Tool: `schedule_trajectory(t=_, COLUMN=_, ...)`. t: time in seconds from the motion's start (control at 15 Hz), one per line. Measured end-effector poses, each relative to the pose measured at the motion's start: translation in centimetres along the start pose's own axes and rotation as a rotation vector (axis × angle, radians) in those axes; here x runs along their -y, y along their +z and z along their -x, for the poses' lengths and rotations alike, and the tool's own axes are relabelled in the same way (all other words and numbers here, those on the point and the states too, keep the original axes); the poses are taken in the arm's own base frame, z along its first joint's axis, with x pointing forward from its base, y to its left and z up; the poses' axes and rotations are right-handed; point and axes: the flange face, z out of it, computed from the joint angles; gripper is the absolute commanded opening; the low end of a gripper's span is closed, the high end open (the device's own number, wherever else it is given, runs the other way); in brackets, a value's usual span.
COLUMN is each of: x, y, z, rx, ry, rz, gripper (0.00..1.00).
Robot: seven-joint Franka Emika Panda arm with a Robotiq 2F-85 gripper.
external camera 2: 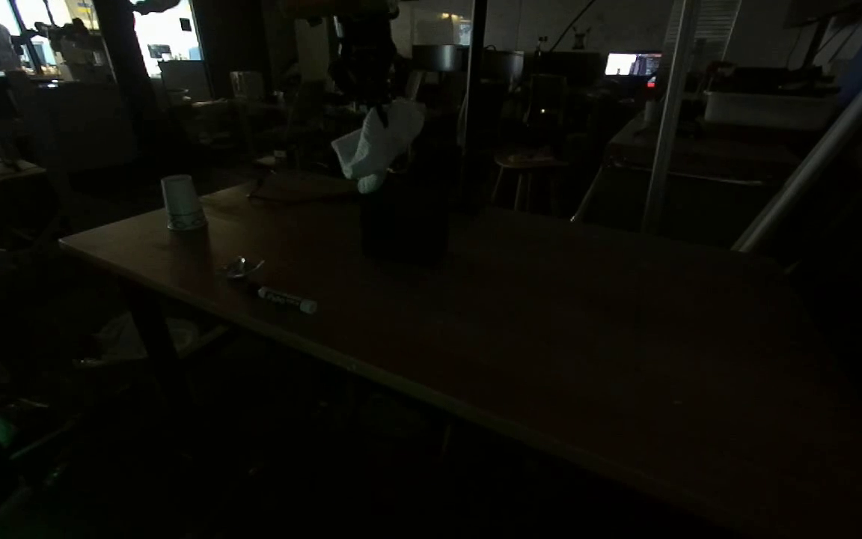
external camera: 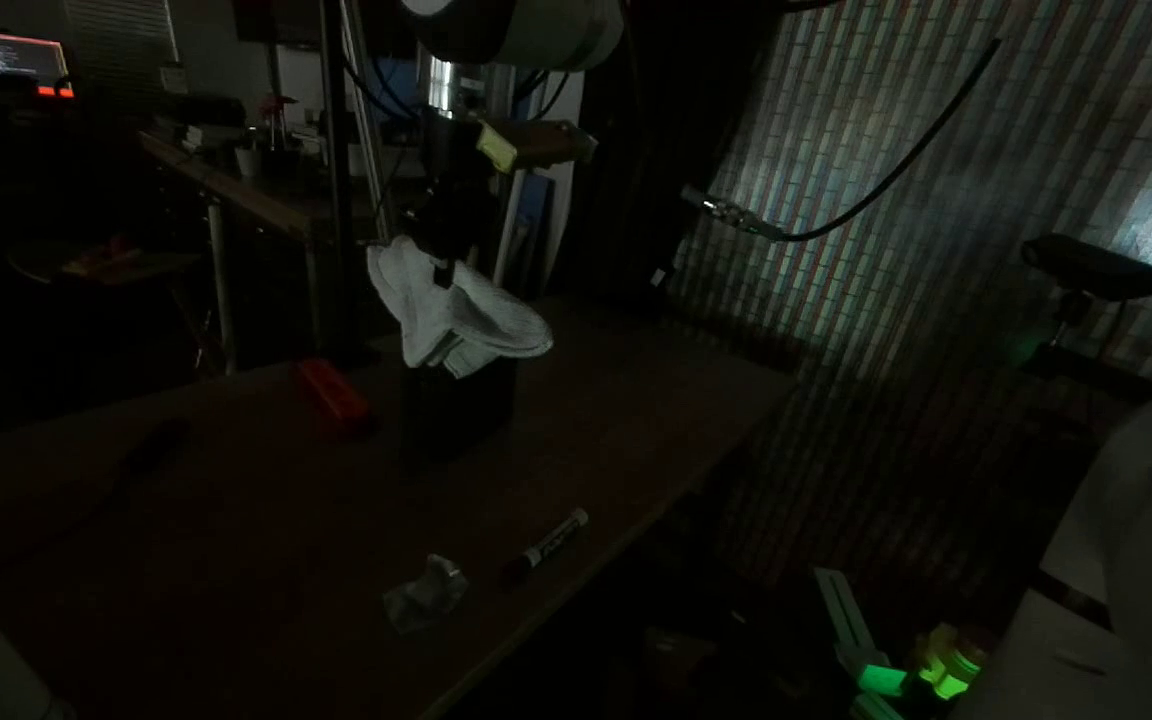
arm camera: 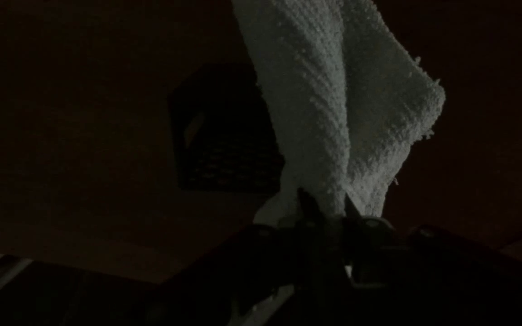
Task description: Put the towel in the box
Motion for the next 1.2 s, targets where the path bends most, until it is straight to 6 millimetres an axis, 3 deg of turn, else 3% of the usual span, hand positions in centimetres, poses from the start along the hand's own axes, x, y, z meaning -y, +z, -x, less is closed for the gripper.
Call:
schedule_trajectory(t=0.27, x=-3.0, y=1.4, z=-1.6, rx=0.009, ry=0.009, rz=0.007, gripper=0.03)
schedule_trajectory(t=0.53, x=-2.9, y=4.4, z=-2.4, rx=0.059, ry=-0.023, rz=-0.003, gripper=0.03)
schedule_trajectory(t=0.87, x=-2.6, y=9.7, z=-1.8, rx=0.173, ry=-0.07, rz=-0.008, gripper=0.03)
schedule_trajectory(t=1.2, x=-2.5, y=11.2, z=-1.4, rx=0.211, ry=-0.08, rz=-0.019, gripper=0.03)
